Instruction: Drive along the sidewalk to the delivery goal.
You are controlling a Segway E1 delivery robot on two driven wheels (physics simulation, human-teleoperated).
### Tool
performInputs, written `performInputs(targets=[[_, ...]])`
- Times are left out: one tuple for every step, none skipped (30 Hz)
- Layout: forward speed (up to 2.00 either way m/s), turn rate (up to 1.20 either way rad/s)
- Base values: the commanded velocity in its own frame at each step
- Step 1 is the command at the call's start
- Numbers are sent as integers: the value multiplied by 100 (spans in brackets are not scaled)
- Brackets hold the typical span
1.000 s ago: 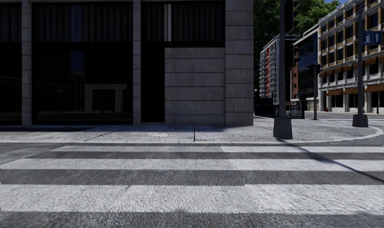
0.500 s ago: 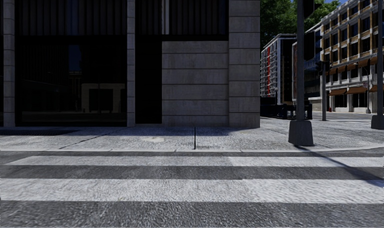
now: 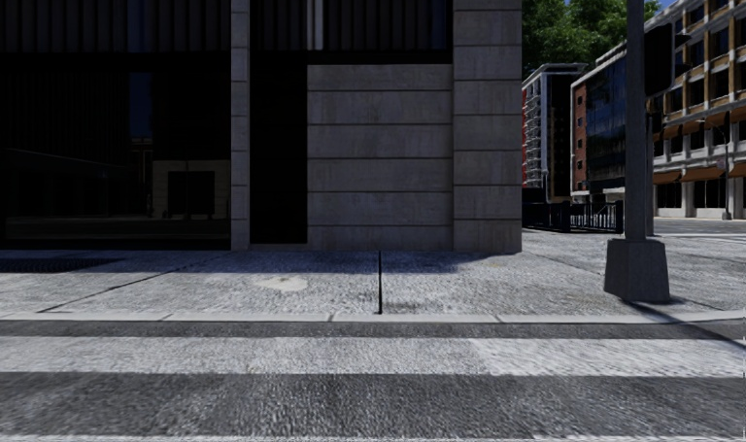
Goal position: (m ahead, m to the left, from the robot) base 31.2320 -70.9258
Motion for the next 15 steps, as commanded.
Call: performInputs(targets=[[165, 0], [165, 0], [165, 0], [165, 0], [165, 0], [165, 0], [165, 0], [165, 0], [165, 0], [165, 0], [165, 0], [165, 0], [165, 0], [165, 0], [165, 0]])
